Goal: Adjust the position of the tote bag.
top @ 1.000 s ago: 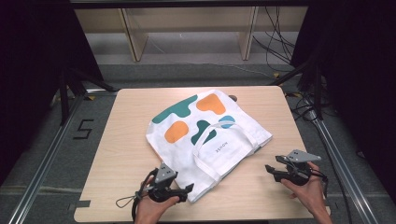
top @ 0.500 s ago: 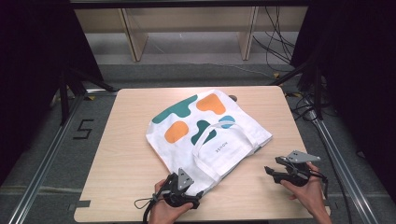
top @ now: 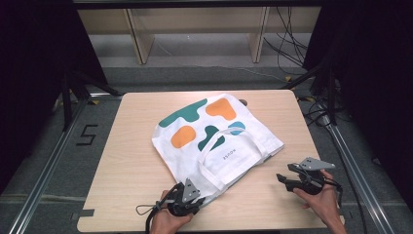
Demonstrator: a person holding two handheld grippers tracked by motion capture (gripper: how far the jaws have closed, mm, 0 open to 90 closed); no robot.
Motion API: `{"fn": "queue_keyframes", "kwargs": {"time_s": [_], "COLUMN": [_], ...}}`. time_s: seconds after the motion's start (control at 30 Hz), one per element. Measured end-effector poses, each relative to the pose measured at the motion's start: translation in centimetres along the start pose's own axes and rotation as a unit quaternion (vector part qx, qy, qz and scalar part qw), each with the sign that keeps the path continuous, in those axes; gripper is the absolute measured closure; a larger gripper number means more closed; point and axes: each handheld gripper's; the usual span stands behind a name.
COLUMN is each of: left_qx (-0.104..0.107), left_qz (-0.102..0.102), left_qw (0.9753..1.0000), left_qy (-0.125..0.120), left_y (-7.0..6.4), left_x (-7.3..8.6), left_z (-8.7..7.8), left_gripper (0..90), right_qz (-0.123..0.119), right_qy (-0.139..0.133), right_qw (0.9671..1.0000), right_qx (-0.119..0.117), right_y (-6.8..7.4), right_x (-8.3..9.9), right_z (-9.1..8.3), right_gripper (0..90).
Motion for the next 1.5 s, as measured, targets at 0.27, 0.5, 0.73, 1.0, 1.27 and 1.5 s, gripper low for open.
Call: {"fn": "queue_keyframes", "kwargs": {"time_s": [0.27,0.5,0.73,1.0,1.27,1.5], "left_qx": [-0.015,-0.029,-0.039,-0.037,-0.034,-0.028], "left_qz": [-0.016,-0.066,-0.102,-0.106,-0.121,-0.121], "left_qw": [0.9994,0.9955,0.9905,0.9892,0.9864,0.9870], "left_qy": [-0.028,-0.061,-0.083,-0.094,-0.105,-0.102], "left_y": [1.7,4.6,6.1,6.2,6.3,6.5], "left_x": [1.0,2.1,2.6,2.6,2.6,2.9], "left_z": [-2.1,-4.7,-5.9,-6.2,-6.3,-6.4], "left_gripper": [83.6,85.5,85.6,85.6,85.6,85.4], "right_qz": [-0.002,-0.006,-0.045,-0.062,-0.098,-0.103], "right_qy": [-0.005,-0.002,0.017,0.020,0.044,0.013], "right_qw": [1.0000,0.9999,0.9988,0.9972,0.9929,0.9932], "right_qx": [0.004,0.008,0.010,0.038,0.050,0.052], "right_y": [-0.3,0.0,2.0,2.2,3.1,2.7], "right_x": [0.1,0.0,-0.6,-1.4,-2.6,-3.7], "right_z": [-0.2,0.0,1.1,2.6,4.9,5.6], "right_gripper": [39.4,37.5,33.1,31.5,30.9,37.9]}}
Point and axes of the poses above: each handheld gripper's, and its own axes: z roughly forward along the jaws, x roughly out of its underside, y roughly to its left, and after that the axes turned 6 degrees about z, right-handed
